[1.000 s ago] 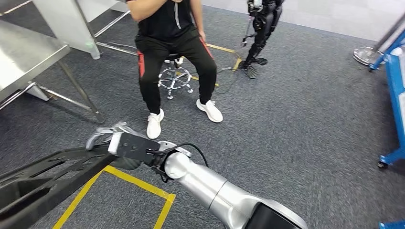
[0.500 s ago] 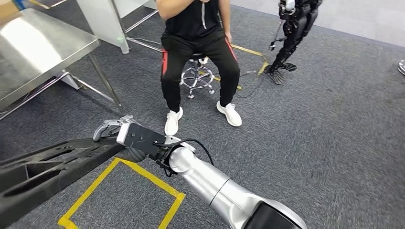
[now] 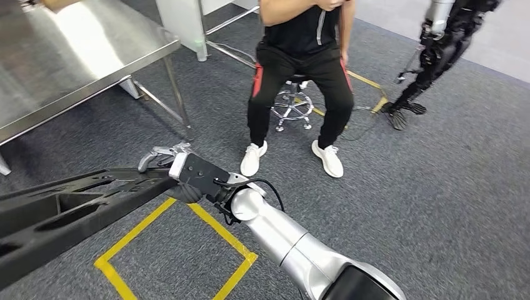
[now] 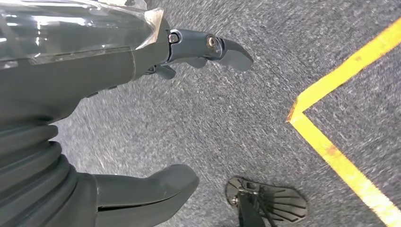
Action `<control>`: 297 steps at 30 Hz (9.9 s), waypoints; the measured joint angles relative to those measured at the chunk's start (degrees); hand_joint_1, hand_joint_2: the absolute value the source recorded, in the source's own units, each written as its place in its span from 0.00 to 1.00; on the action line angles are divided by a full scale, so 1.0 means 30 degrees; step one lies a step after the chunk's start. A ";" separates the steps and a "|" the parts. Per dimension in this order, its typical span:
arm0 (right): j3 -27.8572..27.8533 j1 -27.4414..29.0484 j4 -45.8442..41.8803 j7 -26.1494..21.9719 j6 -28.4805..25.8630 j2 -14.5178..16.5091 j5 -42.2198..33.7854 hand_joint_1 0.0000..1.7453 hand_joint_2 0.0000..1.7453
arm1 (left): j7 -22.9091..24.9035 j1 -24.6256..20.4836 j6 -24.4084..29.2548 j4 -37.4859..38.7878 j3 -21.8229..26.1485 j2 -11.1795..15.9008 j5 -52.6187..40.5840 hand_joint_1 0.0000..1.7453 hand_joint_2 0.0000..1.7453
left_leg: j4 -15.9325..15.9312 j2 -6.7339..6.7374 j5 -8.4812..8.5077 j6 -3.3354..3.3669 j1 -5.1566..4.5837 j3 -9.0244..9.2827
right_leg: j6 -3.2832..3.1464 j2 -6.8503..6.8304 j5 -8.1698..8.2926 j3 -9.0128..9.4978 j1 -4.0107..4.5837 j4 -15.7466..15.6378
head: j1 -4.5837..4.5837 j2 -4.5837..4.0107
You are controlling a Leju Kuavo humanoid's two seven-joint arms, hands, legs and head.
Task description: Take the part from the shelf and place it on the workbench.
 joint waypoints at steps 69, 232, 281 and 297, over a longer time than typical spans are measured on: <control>-0.1707 0.0945 -0.0515 0.0135 0.0169 -0.0051 0.1080 1.00 1.00 | 0.0082 -0.0055 0.0080 0.0004 -0.0342 0.0186 -0.0609 0.00 1.00 | 0.0191 -0.0221 -0.0342 -0.0229 -0.0081 0.0028 | 0.0240 0.0239 0.2331 0.1452 0.0031 -0.4283 | 0.0027 0.0000; -0.1918 0.0647 -0.0293 0.0401 0.0167 0.0636 0.1596 1.00 1.00 | 0.0113 0.0205 0.0854 -0.0011 -0.0093 0.0417 -0.0971 0.00 1.00 | 0.5254 0.0274 -0.4838 -0.0909 0.0314 -0.2100 | -0.0737 0.0621 0.1209 0.2815 0.0075 -0.4169 | 0.0138 0.0003; 0.6599 -0.4315 0.4091 1.2214 -0.8621 0.0521 1.0238 1.00 1.00 | 0.1588 -0.0405 0.2526 0.0093 -0.0781 -0.2129 -0.3166 0.00 1.00 | -0.0629 0.0279 -0.1932 -0.0472 -0.0054 0.2299 | -0.0108 0.0536 0.3369 0.0829 0.0099 -0.4698 | 0.0151 0.0007; 0.6794 -0.5550 0.6002 1.5934 -0.7845 -0.2388 1.0673 1.00 1.00 | 0.1464 -0.0446 0.2386 0.0100 -0.0976 -0.2142 -0.3406 0.00 1.00 | -0.0558 0.0280 -0.1982 -0.0394 -0.0092 0.2284 | -0.0088 0.0538 0.3375 0.0850 0.0064 -0.4720 | 0.0148 0.0007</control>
